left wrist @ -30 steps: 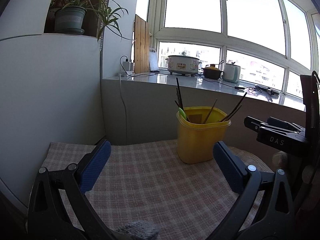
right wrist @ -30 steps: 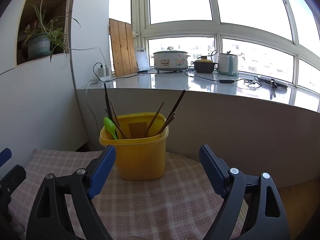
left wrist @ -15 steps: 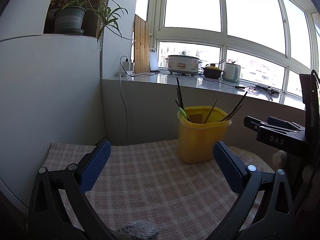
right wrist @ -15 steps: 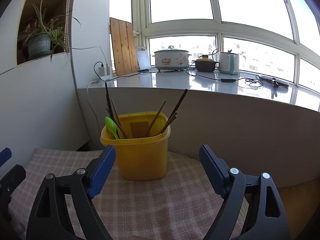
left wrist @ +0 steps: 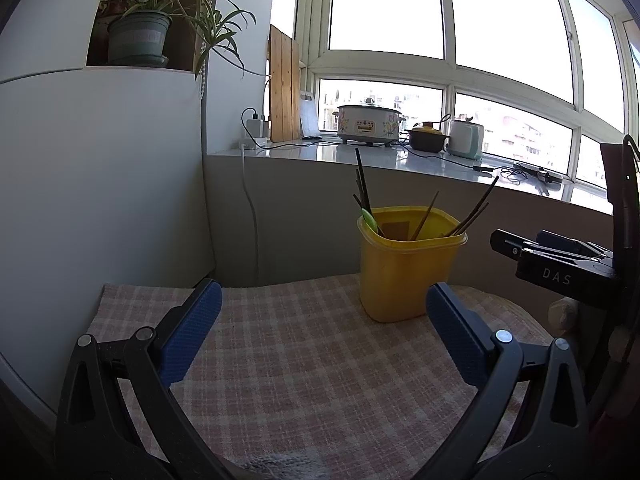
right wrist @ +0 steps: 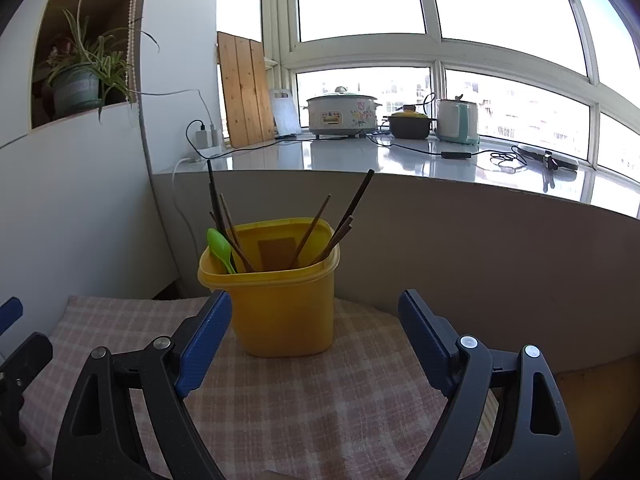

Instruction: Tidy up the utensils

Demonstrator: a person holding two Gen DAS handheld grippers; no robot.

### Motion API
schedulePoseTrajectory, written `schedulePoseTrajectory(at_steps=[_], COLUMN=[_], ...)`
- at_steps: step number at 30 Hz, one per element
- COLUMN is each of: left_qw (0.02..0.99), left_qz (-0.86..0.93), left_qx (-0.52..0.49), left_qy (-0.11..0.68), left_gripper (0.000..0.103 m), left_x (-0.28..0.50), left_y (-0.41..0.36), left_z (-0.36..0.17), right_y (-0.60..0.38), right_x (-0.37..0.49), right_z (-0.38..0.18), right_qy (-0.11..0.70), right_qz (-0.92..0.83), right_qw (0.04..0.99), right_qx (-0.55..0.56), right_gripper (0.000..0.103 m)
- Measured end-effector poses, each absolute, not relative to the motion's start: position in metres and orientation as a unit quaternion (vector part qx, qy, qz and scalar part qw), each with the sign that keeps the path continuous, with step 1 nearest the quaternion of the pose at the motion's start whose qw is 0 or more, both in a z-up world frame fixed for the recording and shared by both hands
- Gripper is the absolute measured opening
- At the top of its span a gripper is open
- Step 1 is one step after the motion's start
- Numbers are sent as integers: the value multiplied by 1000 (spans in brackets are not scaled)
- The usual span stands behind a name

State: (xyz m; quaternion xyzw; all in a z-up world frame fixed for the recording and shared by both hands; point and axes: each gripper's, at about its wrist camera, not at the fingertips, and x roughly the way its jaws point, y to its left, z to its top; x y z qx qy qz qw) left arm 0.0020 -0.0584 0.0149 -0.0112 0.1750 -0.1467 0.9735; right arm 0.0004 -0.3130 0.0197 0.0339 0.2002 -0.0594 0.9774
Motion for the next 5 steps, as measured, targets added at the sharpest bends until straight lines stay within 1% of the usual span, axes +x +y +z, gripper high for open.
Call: schedulePoseTrajectory(at_steps=[5], left_qw=[974], left_qz=[-141], left_qx=[-9], left_qy=[175], left_gripper=[103], left_x=[4], left_y=[-57], left_z=[13], right_y=[-312], right_x=[1], right_z=[19], right_qy=[203], right_qz=[-58], right_qw=[977], right_qx=[34], right_gripper=[85])
